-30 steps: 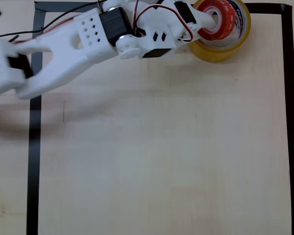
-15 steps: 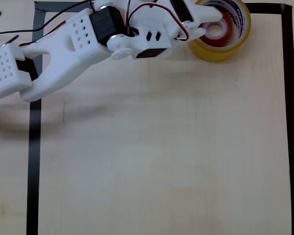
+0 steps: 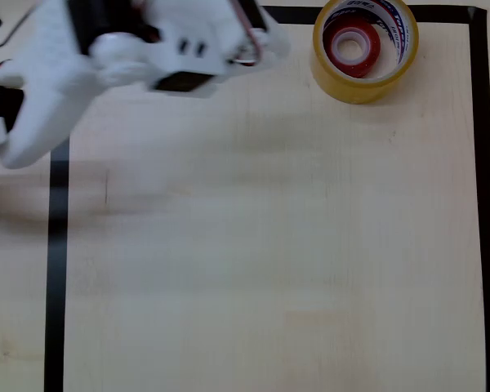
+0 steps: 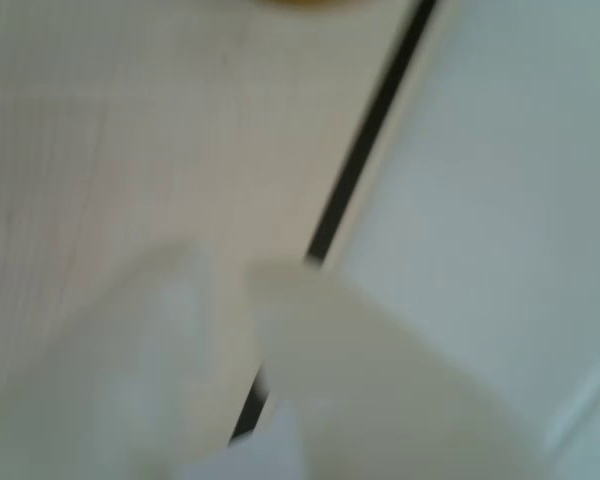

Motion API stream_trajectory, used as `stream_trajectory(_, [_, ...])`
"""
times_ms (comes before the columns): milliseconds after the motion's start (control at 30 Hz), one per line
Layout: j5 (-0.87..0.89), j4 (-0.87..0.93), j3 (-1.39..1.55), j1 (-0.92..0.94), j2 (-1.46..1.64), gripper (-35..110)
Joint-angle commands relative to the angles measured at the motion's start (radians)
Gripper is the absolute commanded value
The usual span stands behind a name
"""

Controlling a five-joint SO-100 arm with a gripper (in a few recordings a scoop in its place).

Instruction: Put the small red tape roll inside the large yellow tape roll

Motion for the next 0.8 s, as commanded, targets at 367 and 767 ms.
stream_trajectory(367, [0.084,0.097,0.385,0.184,0.591,0])
stream_trajectory(767, [0.094,-0.594,2.094,0.250,1.614,0])
